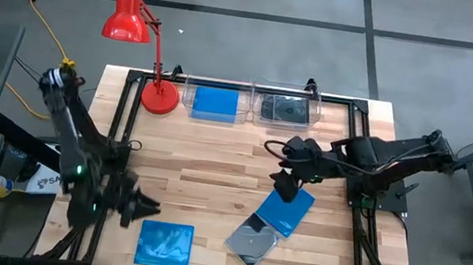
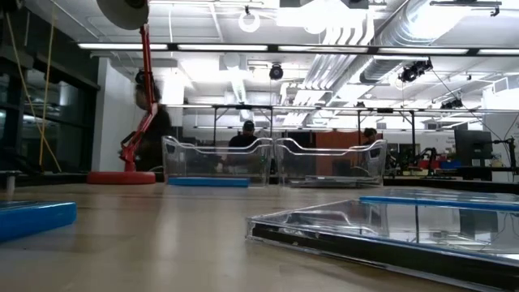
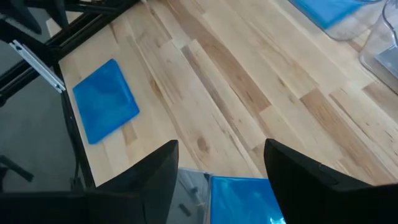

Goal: Pick & place jewel cases by type
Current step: Put the left blue cd case into the left transparent bin

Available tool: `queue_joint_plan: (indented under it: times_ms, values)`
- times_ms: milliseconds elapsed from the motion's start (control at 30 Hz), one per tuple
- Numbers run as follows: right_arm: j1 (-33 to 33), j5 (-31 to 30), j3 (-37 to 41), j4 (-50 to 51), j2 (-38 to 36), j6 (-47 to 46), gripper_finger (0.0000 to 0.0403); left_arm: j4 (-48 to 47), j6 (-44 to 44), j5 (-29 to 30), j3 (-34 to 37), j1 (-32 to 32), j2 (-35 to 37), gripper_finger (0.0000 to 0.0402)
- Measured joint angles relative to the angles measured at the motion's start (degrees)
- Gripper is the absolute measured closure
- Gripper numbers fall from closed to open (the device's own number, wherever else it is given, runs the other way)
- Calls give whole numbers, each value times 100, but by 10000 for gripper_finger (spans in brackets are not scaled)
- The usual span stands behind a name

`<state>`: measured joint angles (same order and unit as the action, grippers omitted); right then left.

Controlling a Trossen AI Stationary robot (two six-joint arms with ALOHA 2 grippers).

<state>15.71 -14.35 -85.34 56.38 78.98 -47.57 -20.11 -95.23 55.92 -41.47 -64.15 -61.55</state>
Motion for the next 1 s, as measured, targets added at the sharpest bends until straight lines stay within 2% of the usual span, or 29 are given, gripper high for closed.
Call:
queue_joint_plan:
  times_ms: [100,233,367,533,633,800,900,1000]
  values:
    - [82,-45,0,-2,1,0,183,-70,-868,-21,-287,-157,-881,220]
    - [222,-87,0,-9,2,-68,183,21,-1142,-620,-755,-148,-1710,220]
    - [426,-276,0,-49,2,-139,183,-22,-1153,-590,-1121,-150,-2205,220]
    - [658,-598,-2,-50,4,-167,183,63,-714,-618,-1438,-150,-2496,220]
    - [748,-774,-2,-74,4,-423,183,529,78,-910,-1513,-148,-2559,220]
    - [856,-817,-9,-261,7,-817,183,1158,1332,-1013,-1509,-150,-2571,220]
    - [932,-937,-9,-501,9,-1088,183,1092,926,-1543,-1509,-266,-2528,220]
    - [1026,-1180,-9,-832,9,-1256,183,619,72,-1667,-1511,-604,-2508,220]
